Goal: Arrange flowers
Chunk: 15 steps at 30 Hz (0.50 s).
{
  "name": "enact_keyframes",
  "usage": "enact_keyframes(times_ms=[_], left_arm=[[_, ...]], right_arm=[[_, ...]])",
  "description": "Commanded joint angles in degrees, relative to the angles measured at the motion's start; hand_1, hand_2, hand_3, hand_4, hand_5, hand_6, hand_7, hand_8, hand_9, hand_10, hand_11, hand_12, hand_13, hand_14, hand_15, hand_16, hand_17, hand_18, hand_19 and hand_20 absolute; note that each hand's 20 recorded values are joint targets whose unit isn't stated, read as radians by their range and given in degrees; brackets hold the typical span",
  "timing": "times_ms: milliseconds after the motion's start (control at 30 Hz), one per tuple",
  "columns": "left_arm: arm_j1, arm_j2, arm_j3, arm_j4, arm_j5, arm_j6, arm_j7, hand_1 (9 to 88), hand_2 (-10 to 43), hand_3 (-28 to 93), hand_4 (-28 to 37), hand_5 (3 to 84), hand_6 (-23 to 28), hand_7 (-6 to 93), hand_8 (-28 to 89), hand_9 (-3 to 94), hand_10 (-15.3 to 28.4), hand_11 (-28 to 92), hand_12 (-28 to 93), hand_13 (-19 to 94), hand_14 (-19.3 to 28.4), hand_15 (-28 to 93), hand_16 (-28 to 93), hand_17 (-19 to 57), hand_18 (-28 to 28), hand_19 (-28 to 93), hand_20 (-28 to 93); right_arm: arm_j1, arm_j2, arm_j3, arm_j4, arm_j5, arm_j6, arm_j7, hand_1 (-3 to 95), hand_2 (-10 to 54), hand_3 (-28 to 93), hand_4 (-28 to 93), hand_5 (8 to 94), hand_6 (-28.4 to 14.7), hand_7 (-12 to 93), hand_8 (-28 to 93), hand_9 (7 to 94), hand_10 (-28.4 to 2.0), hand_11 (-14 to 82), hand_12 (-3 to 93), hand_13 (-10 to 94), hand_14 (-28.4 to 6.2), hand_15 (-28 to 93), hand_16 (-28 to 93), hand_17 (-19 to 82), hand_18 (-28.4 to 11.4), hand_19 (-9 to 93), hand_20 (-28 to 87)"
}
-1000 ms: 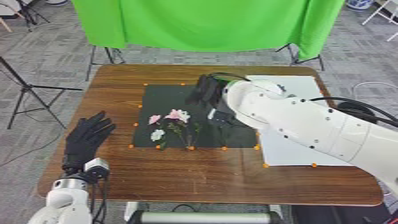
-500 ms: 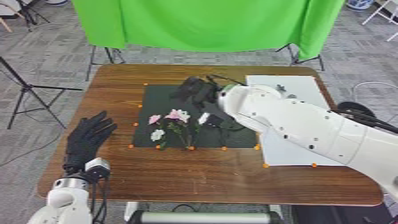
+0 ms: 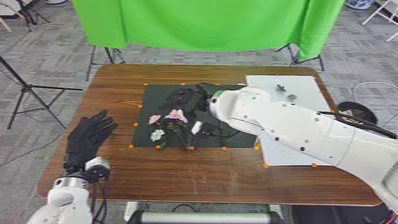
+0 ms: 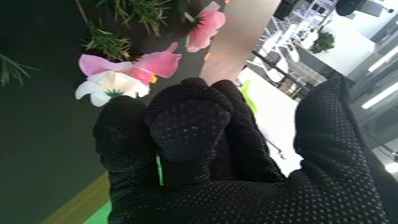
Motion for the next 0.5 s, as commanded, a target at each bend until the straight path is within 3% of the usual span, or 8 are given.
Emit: enact_keyframes(times_ms=[33,500], left_arm=[[0.4,-0.4,0.05,0.17,-0.14,-0.48,0.0,17.2,-2.6,71,-28.3,47.4,4.7,10.9,-7,45.6,13.3,19,13,38,17.7,23,2,7.6,14.3,9,18],[0.5,-0.49,0.03,0.12,-0.13,-0.17,0.06,17.2,-2.6,71,-28.3,47.4,4.7,10.9,-7,45.6,13.3,18,13,38,17.8,23,2,7.6,14.3,9,18]], right_arm=[[-0.1,-0.3,-0.3,0.1,-2.5,-0.6,0.9,16.9,21.4,67,-17,41.8,-4.4,9,-7,46.0,-10.4,5.2,6.6,88,-5.6,65,27,60,-18.1,93,54],[0.0,1.4,0.6,0.9,-5.4,1.5,5.0,17.0,19.4,68,-16,44.2,-4.9,10,-7,48.1,-11.5,5.7,6.9,88,-5.5,65,27,61,-18.3,93,55]])
